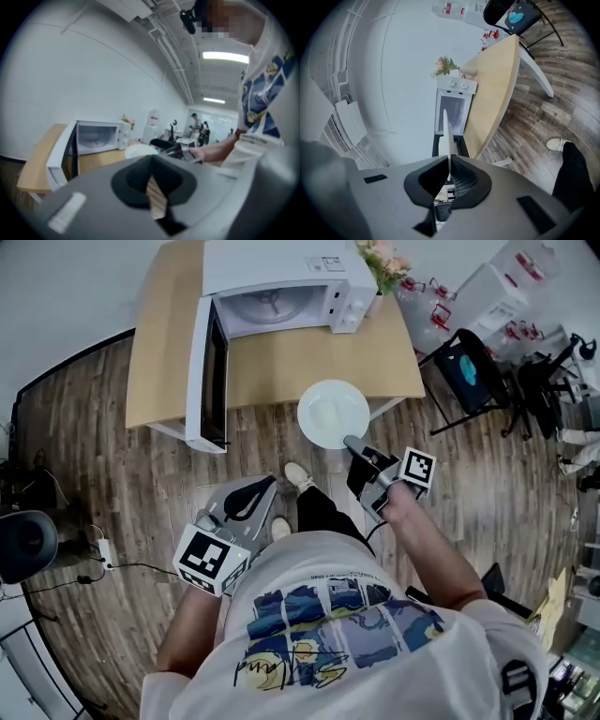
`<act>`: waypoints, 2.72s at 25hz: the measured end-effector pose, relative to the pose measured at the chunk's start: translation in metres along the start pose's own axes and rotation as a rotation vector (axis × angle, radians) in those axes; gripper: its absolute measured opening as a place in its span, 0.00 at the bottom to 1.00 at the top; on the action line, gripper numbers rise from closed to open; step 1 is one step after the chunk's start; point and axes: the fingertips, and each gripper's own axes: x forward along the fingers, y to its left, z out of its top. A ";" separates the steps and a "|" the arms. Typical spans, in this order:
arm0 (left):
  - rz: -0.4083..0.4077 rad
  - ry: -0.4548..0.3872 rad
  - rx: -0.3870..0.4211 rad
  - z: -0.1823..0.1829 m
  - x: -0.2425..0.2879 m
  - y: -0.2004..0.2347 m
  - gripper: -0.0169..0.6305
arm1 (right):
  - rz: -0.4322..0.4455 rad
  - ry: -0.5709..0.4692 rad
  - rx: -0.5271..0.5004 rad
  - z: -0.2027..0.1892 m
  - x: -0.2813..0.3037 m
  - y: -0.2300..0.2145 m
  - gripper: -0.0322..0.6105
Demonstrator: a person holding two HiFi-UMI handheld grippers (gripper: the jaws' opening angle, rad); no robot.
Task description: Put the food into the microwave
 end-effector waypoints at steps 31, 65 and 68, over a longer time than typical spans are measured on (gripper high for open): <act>0.385 0.005 -0.077 0.075 0.080 0.136 0.04 | 0.021 0.119 0.056 0.159 0.282 -0.019 0.07; 0.587 0.030 -0.182 0.065 0.066 0.163 0.04 | -0.072 -0.074 0.032 0.230 0.396 -0.045 0.07; 0.583 0.031 -0.188 0.066 0.068 0.164 0.04 | -0.106 -0.090 -0.006 0.234 0.394 -0.046 0.07</act>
